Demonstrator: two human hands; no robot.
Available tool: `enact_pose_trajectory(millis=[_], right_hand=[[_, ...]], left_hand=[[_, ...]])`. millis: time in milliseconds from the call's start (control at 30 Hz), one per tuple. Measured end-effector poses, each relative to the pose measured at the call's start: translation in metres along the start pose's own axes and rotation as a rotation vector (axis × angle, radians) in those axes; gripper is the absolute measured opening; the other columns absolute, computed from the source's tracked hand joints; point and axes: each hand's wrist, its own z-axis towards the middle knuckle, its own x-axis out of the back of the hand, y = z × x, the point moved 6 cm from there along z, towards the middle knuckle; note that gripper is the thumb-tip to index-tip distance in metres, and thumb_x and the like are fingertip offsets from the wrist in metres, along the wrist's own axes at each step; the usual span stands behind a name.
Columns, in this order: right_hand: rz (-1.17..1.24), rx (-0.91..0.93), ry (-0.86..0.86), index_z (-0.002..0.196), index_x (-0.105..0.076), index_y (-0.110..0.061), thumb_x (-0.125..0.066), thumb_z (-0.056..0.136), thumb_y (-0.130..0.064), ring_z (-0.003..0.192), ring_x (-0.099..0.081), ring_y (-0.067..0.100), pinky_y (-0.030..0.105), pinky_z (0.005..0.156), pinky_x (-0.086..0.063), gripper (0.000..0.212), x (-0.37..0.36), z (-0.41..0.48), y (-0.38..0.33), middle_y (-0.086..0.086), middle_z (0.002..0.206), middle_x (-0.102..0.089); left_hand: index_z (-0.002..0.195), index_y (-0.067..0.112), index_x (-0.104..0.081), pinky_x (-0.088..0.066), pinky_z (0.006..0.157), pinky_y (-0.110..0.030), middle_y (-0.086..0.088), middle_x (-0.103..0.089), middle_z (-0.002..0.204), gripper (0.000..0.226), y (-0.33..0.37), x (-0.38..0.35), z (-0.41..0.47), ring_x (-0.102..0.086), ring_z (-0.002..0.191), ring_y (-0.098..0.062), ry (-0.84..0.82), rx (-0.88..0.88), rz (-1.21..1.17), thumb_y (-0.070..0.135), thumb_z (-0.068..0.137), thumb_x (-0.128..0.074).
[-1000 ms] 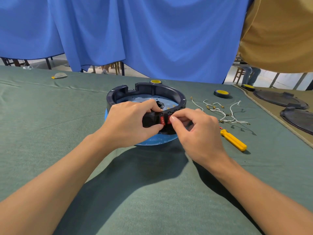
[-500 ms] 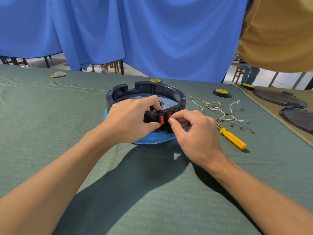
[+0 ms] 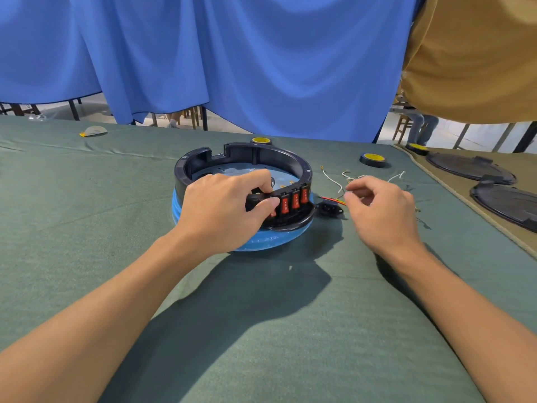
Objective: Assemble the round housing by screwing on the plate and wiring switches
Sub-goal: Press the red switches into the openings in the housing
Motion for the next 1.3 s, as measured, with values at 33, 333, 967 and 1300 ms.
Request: enact_pose_trajectory(millis=[33, 333, 967, 1300], right_hand=[[-0.057, 0.018, -0.052, 0.098, -0.071, -0.018, -0.060, 0.086, -0.016, 0.090, -0.063, 0.023, 0.035, 0.087, -0.048, 0.016, -0.004, 0.001, 0.003, -0.002, 0.090, -0.071], [-0.355, 0.235, -0.391, 0.123, -0.058, -0.015, -0.050, 0.094, -0.020, 0.121, -0.047, 0.027, 0.043, 0.097, -0.037, 0.030, -0.038, -0.007, -0.006, 0.003, 0.127, -0.059], [-0.256, 0.139, -0.365, 0.096, -0.070, -0.018, -0.073, 0.081, -0.035, 0.079, -0.053, 0.014, 0.027, 0.073, -0.036, 0.023, -0.012, -0.004, -0.015, -0.001, 0.097, -0.068], [0.849, -0.307, -0.265, 0.093, -0.069, -0.015, -0.064, 0.090, -0.008, 0.080, -0.064, 0.019, 0.024, 0.059, -0.055, 0.009, 0.000, -0.008, -0.027, 0.006, 0.091, -0.068]], left_hand=[[0.092, 0.030, -0.062, -0.033, 0.061, -0.032, 0.004, -0.067, 0.066, 0.016, 0.001, 0.000, -0.001, -0.057, 0.064, -0.026, 0.013, -0.011, 0.021, 0.045, 0.092, -0.060], [0.082, 0.021, -0.065, -0.016, 0.053, -0.022, 0.018, -0.027, 0.042, 0.023, 0.009, 0.005, -0.007, -0.041, 0.046, -0.024, 0.116, -0.049, 0.084, 0.040, 0.090, -0.055], [0.102, 0.021, -0.064, -0.047, 0.095, -0.043, 0.003, -0.065, 0.104, 0.030, -0.111, 0.027, 0.001, -0.060, 0.108, -0.024, 0.332, 0.565, -0.398, 0.047, 0.096, -0.050], [0.129, 0.010, -0.062, -0.053, 0.078, -0.034, -0.011, -0.069, 0.116, 0.051, -0.134, -0.001, -0.005, -0.065, 0.098, -0.024, 0.240, 0.865, -0.867, 0.001, 0.079, -0.059]])
